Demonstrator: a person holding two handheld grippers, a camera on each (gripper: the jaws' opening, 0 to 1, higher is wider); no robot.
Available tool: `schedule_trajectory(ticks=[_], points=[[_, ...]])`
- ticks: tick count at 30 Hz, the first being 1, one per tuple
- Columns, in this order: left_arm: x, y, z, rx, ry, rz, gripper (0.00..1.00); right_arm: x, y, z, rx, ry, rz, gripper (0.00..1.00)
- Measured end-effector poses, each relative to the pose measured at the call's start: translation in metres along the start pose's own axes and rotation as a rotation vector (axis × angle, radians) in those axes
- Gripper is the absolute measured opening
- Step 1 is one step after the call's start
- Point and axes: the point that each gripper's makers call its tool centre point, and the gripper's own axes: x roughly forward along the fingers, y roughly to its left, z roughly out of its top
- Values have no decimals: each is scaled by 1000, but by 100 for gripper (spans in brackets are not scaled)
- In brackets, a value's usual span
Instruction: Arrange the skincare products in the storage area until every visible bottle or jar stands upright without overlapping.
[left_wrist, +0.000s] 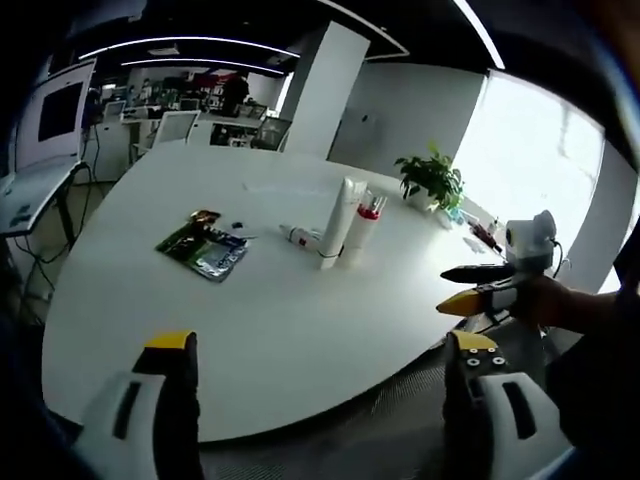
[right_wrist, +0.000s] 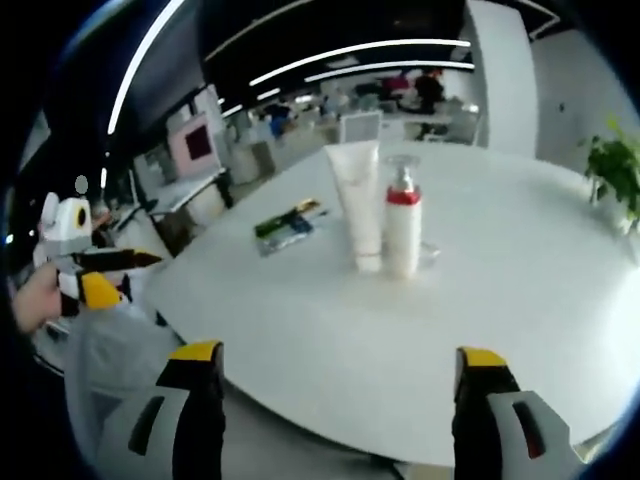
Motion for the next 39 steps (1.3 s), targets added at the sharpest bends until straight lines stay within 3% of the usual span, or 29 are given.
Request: schedule_trajectory(ticks=[5,10,17,20,23,32,39], points=[[1,8,1,75,8,40,96,1,4,-3,8,11,1,98],[0,19,-5,4,-14,59,93,0,7,-4,9,8,0,94],[4,15,-2,17,-2,34,94,3,2,6,25,-1,19,90],[10,17,-10,6,34,25,93,6,-17,5,-14,14,-18,87],[14,18,-10,-3,31,15,93,9,-38,7,-33,20,-46,83],[36,22,-16,-40,71,-2,93,34,-97,28,-121,26,-101,68],[50,25,-16,-32,103,-10,92,57,-118,42,-171,36,-96,64]])
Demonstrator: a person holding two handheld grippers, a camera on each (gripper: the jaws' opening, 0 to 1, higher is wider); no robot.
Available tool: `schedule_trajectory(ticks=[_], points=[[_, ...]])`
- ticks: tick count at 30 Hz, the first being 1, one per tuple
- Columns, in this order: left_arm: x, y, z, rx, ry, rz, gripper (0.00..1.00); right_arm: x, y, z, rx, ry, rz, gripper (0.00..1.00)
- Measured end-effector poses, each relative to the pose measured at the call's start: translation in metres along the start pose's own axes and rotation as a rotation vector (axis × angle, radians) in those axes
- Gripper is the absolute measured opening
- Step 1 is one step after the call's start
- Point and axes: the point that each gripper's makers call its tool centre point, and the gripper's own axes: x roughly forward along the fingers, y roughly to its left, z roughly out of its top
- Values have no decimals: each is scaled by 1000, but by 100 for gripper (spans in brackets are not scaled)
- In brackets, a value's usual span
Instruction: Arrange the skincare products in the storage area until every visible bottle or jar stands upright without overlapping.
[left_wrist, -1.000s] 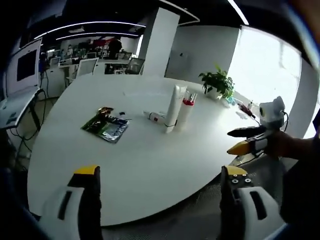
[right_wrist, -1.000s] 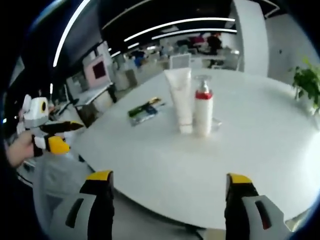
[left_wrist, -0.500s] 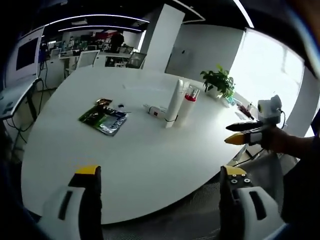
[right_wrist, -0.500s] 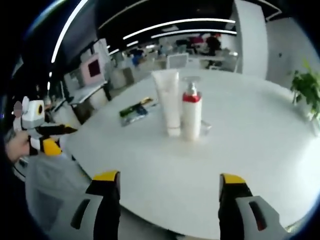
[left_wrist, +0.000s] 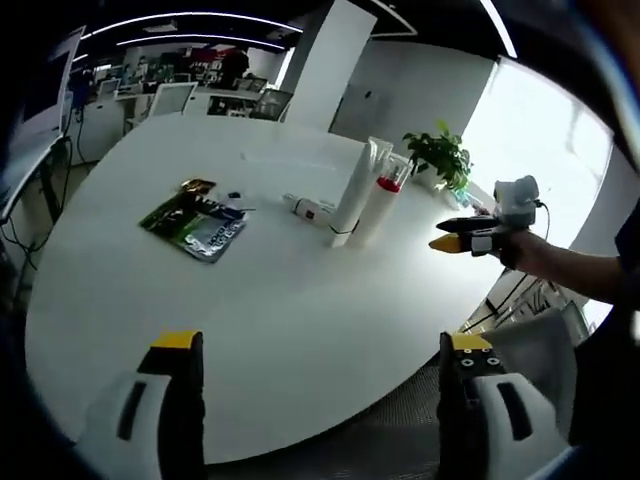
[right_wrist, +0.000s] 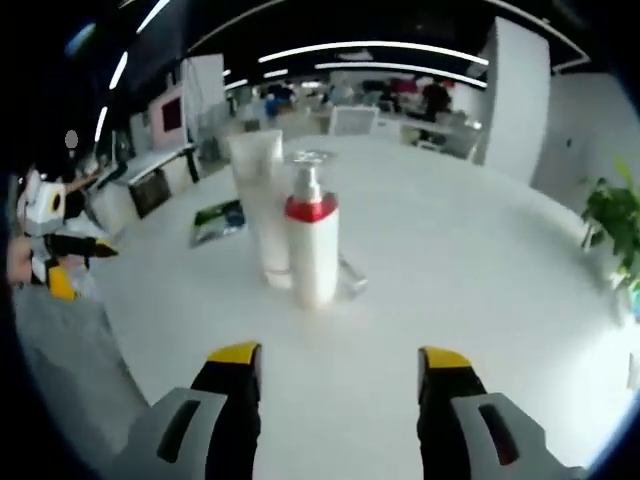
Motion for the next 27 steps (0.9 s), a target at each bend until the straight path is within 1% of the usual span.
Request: schedule_trajectory(ticks=[5,9,12,16,20,23,27], points=[[4,5,2,-20,-3,0,92,17,-11,1,-38,21,15,60],[9,11,-3,-26,18,14,91,27,-17,1,-56,37,33,57],[11,12,-3,-36,19,21,91,37,-21,2,-88,51,52,53],[15,13,-5,-45,21,24,91,48,-25,4,-110,68,69,52],[18,16,-10,-52,36,32,90,60,-26,11,-142,80,107,50],[18,18,-12,-60,39,38,90,71,-28,18,-155,81,129,50],[18,21,-14,-70,38,45,90,85,-28,18,-176,89,163,48]])
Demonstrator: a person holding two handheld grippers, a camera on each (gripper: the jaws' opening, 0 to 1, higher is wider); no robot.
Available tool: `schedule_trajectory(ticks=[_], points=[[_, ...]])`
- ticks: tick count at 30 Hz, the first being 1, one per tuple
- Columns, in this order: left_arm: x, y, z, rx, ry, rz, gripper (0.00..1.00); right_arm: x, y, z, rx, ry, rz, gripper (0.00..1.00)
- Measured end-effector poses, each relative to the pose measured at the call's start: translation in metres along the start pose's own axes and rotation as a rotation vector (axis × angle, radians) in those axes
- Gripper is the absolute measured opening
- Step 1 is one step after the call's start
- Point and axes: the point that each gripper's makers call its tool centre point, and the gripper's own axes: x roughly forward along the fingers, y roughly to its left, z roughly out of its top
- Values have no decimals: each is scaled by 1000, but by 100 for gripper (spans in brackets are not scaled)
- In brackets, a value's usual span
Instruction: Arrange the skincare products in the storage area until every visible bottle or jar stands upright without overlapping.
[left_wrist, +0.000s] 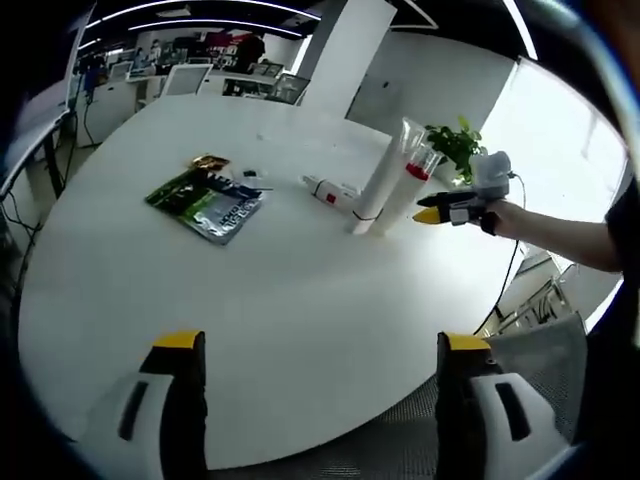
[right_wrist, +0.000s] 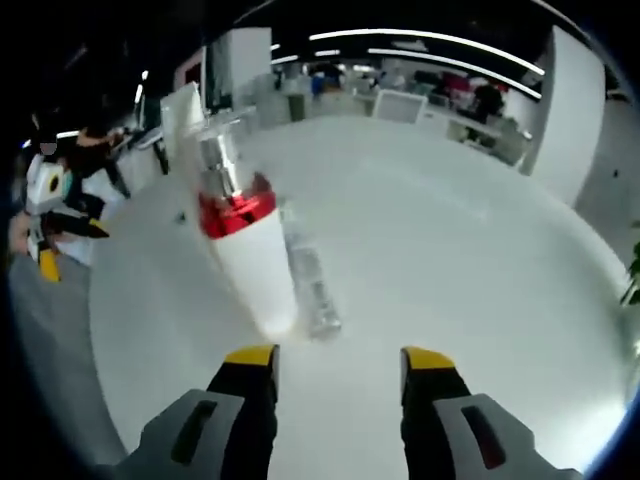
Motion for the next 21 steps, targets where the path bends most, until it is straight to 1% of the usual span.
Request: schedule_trajectory(ticks=[2,5,6,13,21], points=[[0,2,-1,-4,2,5,90,4,0,0,-10,3,8,46],[-1,4,-4,-8,7,15,90,11,1,0,-51,7,21,42],[-1,5,-5,-11,9,19,90,13,1,0,-56,6,27,42],[-1,5,-10,-20,23,28,90,26,5,2,-74,0,67,39],[2,3,-13,-31,31,29,90,35,7,2,-103,2,84,33]])
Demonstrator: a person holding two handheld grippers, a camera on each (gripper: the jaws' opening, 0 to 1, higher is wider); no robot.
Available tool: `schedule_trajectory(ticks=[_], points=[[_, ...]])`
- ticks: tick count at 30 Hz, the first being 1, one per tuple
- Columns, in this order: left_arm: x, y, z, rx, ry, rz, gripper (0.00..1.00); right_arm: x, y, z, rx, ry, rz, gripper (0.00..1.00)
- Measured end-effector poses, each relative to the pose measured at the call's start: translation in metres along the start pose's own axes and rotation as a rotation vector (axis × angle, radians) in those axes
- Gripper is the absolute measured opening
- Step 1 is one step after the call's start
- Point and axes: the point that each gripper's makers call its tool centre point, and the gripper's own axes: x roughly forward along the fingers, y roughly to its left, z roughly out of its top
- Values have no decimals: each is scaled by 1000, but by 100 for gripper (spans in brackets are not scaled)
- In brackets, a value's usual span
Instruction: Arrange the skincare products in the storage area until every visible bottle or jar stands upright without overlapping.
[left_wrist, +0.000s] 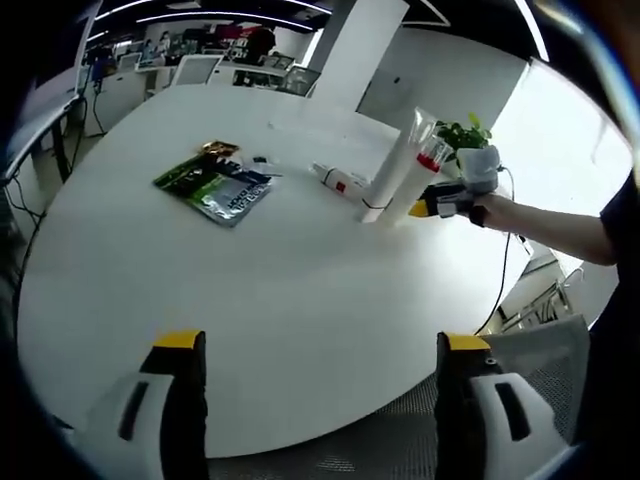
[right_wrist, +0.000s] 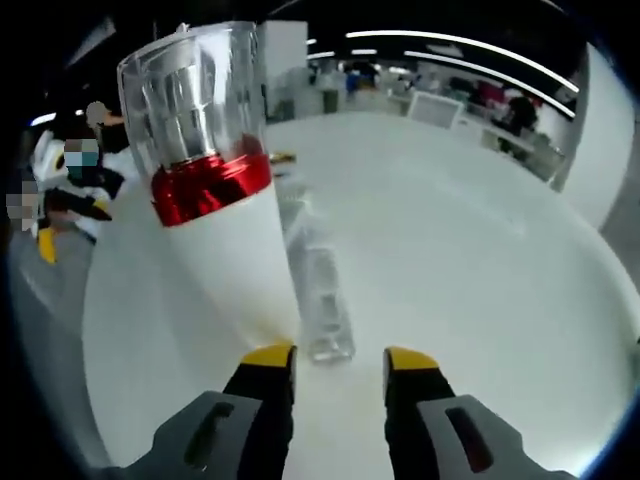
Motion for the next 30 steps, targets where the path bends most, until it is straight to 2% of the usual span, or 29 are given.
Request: schedule_trajectory(ticks=[9,15,16,18,22,25,26,28,30], points=[[1,1,0,-19,3,3,90,8,-1,2,-10,-21,20,26],[-1,2,8,-43,-18,0,89,12,0,5,-38,-34,30,20],[-1,2,8,-43,-19,1,89,11,-10,6,-43,-33,-31,15],[-1,3,9,-45,-20,3,89,11,-5,4,-58,-29,-6,13],[-1,1,9,-43,-20,1,89,7,-10,1,-52,-22,-42,12],[-1,-2,10,-41,-21,-5,89,1,-14,-3,-2,-25,-65,12],[-1,-3,10,-40,-22,-8,89,-3,-18,-4,36,-32,-94,11],[-1,-6,11,-38,-25,-15,89,-8,-20,-6,85,-41,-110,11],[-1,-9,13,-34,-30,-25,89,-15,-22,-9,170,-71,-122,11]])
